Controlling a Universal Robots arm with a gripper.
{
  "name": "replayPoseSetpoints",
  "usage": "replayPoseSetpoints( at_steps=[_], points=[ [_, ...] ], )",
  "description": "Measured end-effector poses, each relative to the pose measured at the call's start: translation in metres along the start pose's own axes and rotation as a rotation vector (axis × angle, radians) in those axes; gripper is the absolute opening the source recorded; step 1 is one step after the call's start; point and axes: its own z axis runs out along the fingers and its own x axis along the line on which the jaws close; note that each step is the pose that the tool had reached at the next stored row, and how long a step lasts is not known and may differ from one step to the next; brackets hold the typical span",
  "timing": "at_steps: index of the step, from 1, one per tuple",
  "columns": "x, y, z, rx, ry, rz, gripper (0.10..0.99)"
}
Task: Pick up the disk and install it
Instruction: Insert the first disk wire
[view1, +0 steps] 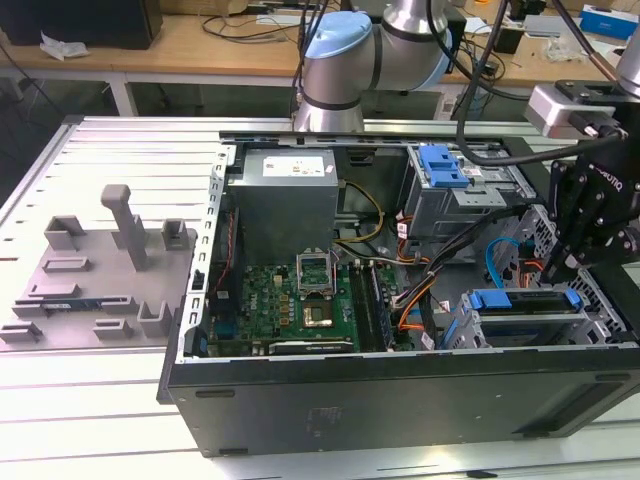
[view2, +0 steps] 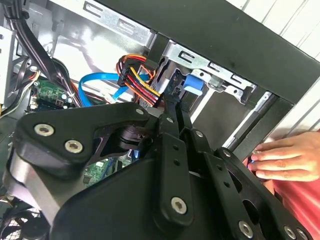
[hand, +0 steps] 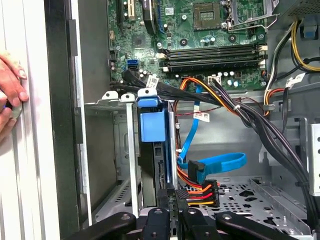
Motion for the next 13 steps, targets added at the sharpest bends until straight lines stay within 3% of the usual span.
replayPoseSetpoints(
  at_steps=[4,13],
  points=[
    [0.0022,0.0003,0.0002,0.005,-0.0236,-0.009,0.165],
    [0.0047,0.0011,0.0005,0.006,-0.0253,-0.016,0.165]
  ],
)
